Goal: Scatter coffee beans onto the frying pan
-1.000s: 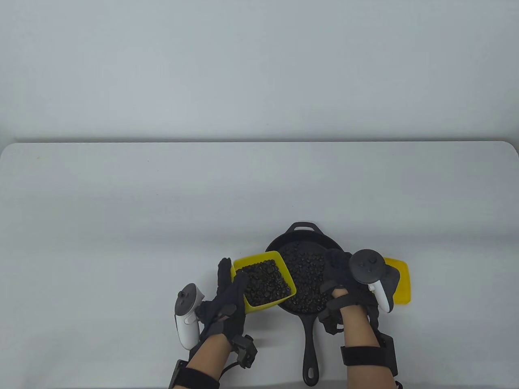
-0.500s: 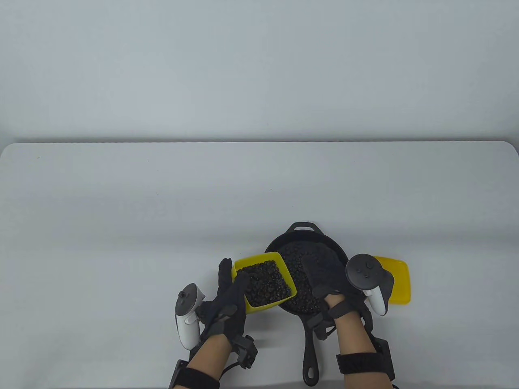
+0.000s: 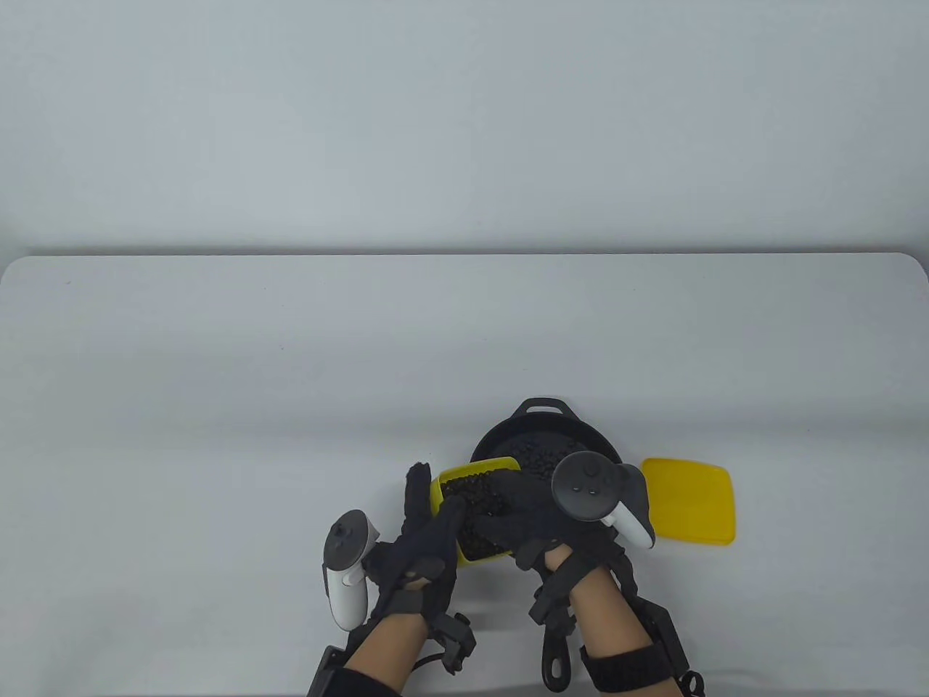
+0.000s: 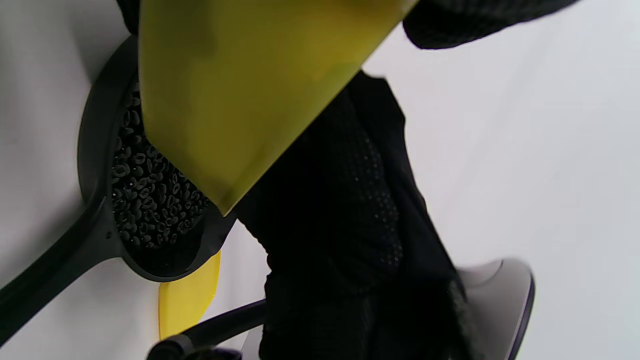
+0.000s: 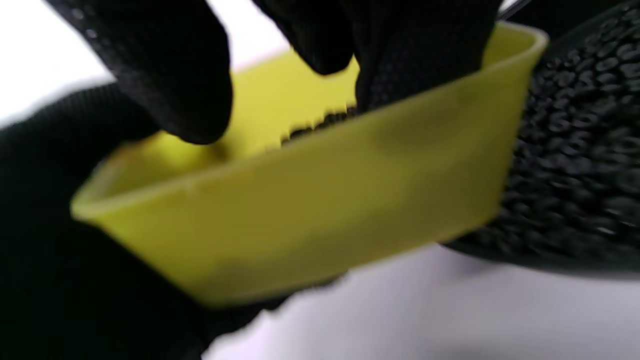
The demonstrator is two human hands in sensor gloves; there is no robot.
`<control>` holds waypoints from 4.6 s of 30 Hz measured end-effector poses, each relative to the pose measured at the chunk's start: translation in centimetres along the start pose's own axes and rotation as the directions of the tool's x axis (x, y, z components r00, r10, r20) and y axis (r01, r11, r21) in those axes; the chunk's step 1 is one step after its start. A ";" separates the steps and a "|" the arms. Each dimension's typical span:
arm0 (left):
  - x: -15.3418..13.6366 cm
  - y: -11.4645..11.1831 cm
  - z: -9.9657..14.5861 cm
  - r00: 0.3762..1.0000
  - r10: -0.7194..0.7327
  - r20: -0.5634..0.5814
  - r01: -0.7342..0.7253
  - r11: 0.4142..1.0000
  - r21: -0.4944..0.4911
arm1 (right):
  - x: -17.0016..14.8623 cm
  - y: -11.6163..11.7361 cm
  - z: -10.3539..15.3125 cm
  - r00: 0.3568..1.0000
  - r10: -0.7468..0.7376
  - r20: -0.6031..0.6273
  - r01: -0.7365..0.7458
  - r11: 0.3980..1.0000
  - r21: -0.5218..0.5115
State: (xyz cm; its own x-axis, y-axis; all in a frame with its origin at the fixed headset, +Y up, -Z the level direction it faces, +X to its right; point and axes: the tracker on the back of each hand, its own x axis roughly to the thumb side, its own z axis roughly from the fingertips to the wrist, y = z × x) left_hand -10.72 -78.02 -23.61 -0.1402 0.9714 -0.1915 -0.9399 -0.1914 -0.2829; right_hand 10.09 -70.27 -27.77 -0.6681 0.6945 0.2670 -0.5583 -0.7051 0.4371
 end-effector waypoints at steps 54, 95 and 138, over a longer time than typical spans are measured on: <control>-1.1 3.2 -0.4 0.976 0.208 -0.059 -0.203 0.975 0.087 | -9.9 0.3 0.9 0.803 -0.573 -0.166 0.430 0.749 -0.504; -0.1 3.0 0.0 0.978 0.208 -0.020 -0.206 0.975 0.084 | -4.3 -2.2 3.4 0.960 0.256 -0.110 -0.262 0.694 -0.671; 0.0 2.5 -0.1 0.985 0.173 -0.026 -0.172 0.984 0.041 | -17.9 -6.7 -0.6 0.287 0.949 -0.128 -0.615 0.285 0.735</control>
State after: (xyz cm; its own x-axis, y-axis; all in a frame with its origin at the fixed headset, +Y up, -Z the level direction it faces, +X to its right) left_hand -13.01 -78.52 -24.42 -0.2923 0.9198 -0.2617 -0.9140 -0.3492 -0.2066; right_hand 25.49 -78.09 -35.97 -0.7848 -0.4881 0.3818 0.6132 -0.5229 0.5921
